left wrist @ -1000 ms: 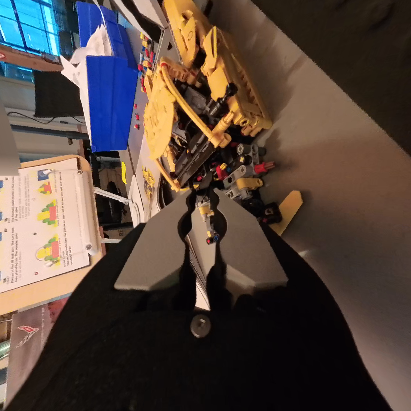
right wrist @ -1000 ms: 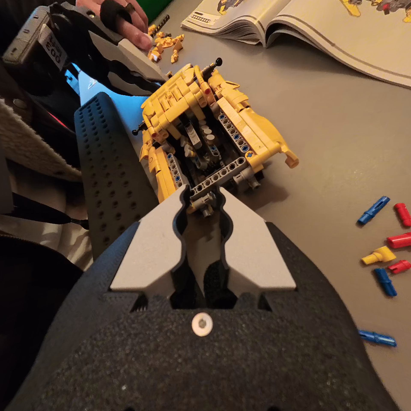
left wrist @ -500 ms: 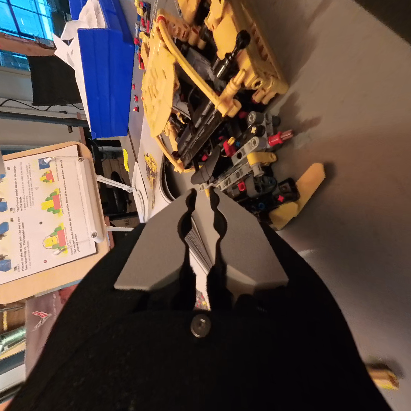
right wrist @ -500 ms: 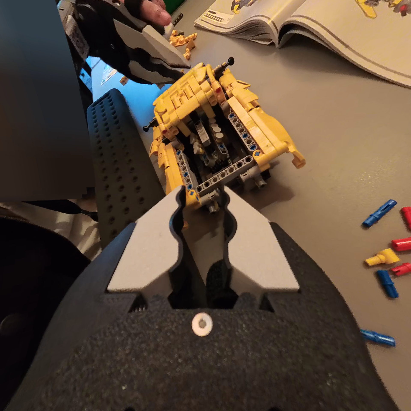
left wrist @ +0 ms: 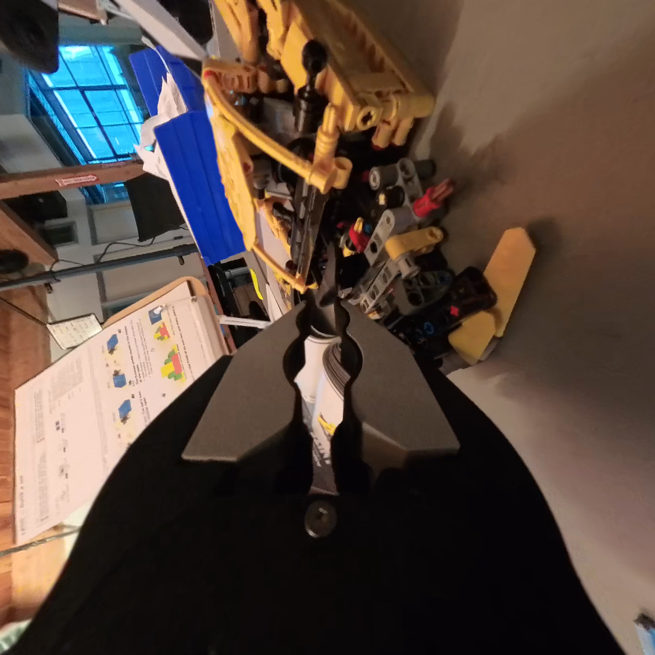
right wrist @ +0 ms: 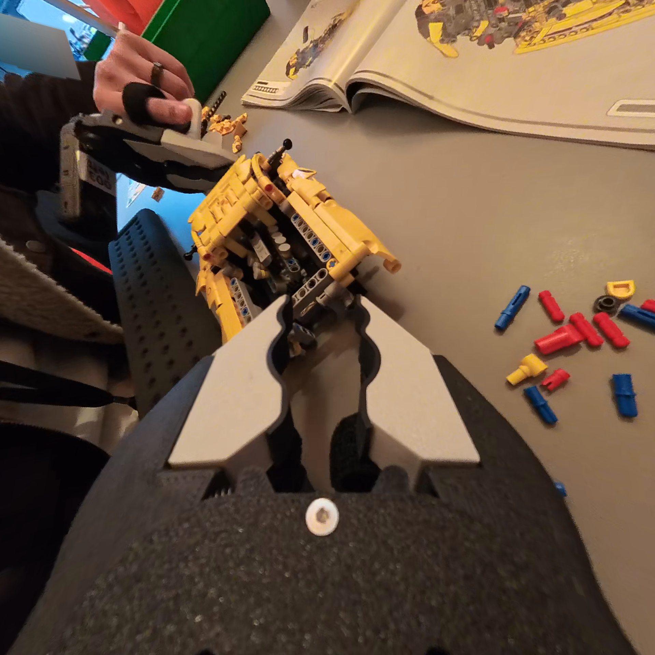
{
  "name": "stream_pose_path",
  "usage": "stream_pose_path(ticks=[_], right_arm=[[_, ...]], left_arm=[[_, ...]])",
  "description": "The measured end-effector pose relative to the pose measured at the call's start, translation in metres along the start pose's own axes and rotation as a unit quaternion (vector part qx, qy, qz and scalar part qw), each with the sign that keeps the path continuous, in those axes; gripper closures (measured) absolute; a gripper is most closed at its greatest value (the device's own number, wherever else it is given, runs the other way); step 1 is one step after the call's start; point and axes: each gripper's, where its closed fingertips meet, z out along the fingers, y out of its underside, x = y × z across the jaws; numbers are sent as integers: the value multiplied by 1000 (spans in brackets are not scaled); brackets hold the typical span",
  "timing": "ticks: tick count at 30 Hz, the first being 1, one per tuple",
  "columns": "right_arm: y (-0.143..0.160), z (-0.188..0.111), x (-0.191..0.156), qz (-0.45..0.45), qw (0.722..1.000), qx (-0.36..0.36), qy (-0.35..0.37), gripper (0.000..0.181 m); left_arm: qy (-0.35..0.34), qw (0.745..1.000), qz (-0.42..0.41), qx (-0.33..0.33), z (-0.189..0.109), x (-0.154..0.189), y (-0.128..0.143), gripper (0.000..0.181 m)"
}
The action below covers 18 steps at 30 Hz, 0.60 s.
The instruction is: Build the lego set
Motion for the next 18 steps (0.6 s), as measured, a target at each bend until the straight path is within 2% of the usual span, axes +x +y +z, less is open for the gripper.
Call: stream_pose_path(ticks=[5,9,13,18], right_arm=[[4,-6,12,-38,998,-18,47,153],[6,-3,12,-99,993,-28,53,154],[1,-1,15,-219,973,-22,67,156],[1,1,11,-282,957,-47,53,169]], left_arm=[[-6,1000,28,1,3,0,-3,173],[-9,999,37,3,3,0,-3,173],[-7,999,31,7,3,0,-3,173],[-9,1000,27,7,3,0,-3,174]])
